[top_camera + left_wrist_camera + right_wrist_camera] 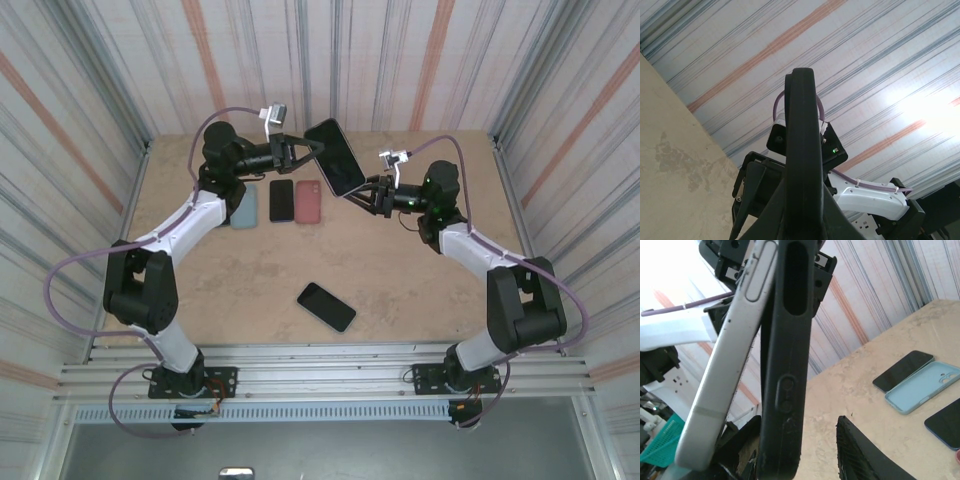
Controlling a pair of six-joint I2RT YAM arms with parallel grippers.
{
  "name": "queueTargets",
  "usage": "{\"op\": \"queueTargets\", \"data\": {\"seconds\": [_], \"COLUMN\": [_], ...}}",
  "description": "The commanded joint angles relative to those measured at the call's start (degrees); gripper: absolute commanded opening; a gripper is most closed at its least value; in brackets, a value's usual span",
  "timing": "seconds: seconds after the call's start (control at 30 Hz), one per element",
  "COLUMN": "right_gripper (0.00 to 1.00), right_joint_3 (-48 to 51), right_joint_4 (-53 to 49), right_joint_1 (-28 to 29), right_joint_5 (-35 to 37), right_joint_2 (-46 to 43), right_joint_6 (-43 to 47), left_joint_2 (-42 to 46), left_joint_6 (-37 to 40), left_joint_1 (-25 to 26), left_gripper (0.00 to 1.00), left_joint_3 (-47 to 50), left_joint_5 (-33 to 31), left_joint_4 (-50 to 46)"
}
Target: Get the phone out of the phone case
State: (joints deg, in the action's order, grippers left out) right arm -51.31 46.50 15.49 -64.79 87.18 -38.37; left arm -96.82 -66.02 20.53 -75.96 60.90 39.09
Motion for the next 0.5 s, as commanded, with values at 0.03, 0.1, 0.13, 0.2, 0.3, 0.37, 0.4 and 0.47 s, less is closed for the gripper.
{"op": "queueTargets", "data": {"seconds": [0.03, 0.1, 0.13, 0.2, 0.3, 0.37, 0.4, 0.47], "right_gripper": [0.40, 0.40, 0.40, 0.40, 0.39, 0.39, 0.38, 0.38], "right_joint_3": [-0.72, -0.63, -0.63, -0.42, -0.37, -0.41, -0.39, -0.25], "right_joint_4": [6.94, 10.46, 12.01, 14.43, 14.63, 16.18, 17.57, 19.11], "right_joint_1": [-0.96, -0.90, -0.89, -1.03, -1.08, -0.88, -0.67, -0.37], "right_joint_5": [2.25, 2.07, 2.04, 2.50, 2.98, 2.92, 2.72, 2.78], "right_joint_2": [2.16, 3.05, 3.42, 3.84, 3.82, 4.18, 4.35, 4.36], "right_joint_6": [-6.93, -9.90, -11.21, -13.41, -14.83, -16.82, -18.23, -20.46], "left_joint_2": [0.41, 0.32, 0.18, -0.19, -0.47, -0.60, -0.77, -1.08], "left_joint_6": [-1.31, -0.99, -1.00, -2.03, -2.58, -2.32, -2.02, -1.66], "left_joint_1": [1.10, 1.16, 1.11, 1.13, 1.08, 1.05, 1.06, 1.00], "left_gripper": [0.00, 0.00, 0.00, 0.00, 0.00, 0.00, 0.00, 0.00], "left_joint_3": [-0.89, -0.82, -0.75, -0.42, -0.33, -0.44, -0.70, -0.98], "left_joint_5": [4.16, 3.96, 3.89, 3.83, 3.68, 2.95, 2.27, 0.42], "left_joint_4": [2.08, 1.62, 1.73, 3.18, 3.63, 2.66, 1.20, -1.35]}}
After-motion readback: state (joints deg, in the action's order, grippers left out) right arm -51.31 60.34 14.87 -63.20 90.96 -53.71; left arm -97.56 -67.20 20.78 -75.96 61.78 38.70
